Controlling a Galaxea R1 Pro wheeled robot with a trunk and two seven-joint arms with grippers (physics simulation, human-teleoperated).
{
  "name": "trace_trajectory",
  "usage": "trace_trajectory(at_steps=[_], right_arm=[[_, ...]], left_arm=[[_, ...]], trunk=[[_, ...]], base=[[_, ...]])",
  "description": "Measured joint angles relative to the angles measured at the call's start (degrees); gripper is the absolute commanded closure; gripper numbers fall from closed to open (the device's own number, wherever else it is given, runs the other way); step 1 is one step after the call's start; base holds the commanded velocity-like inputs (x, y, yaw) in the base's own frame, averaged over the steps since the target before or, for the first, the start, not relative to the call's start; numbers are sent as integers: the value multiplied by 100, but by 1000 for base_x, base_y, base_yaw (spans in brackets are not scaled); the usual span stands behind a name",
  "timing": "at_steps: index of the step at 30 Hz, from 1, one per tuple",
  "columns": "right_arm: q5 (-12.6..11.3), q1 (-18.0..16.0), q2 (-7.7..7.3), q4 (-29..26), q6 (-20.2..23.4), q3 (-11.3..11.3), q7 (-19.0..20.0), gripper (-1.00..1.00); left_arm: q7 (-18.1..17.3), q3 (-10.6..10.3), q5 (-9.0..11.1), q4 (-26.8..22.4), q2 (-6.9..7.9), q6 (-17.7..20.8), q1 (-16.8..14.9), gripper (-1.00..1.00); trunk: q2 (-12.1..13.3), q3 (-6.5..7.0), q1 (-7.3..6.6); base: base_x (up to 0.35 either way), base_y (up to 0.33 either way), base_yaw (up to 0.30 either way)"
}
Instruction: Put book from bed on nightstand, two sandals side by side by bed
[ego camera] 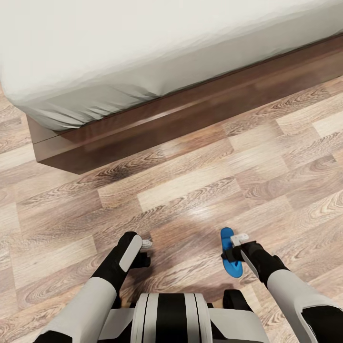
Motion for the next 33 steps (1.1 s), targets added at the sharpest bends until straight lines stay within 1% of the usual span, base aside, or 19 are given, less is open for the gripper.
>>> trace_trajectory(at_steps=[25, 26, 27, 28, 33], right_arm=[[0, 17, -17, 246, -240, 12, 1, -100], [0, 17, -18, 265, -259, 13, 1, 100], [-32, 18, -17, 284, -271, 14, 7, 100], [7, 15, -18, 285, -275, 12, 0, 100], [16, 17, -30, 341, -327, 13, -2, 100]], left_arm=[[-5, 0, 0, 7, 0, -6, 0, -100], [-5, 0, 0, 7, 0, -6, 0, -100], [-5, 0, 0, 7, 0, -6, 0, -100], [-4, 1, 0, 7, 0, -5, 0, -100], [-5, 0, 0, 6, 0, -5, 2, -100]], trunk=[[0, 0, 0], [0, 0, 0], [0, 0, 0], [0, 0, 0], [0, 0, 0]], base=[[0, 0, 0], [0, 0, 0], [0, 0, 0], [0, 0, 0], [0, 0, 0]])
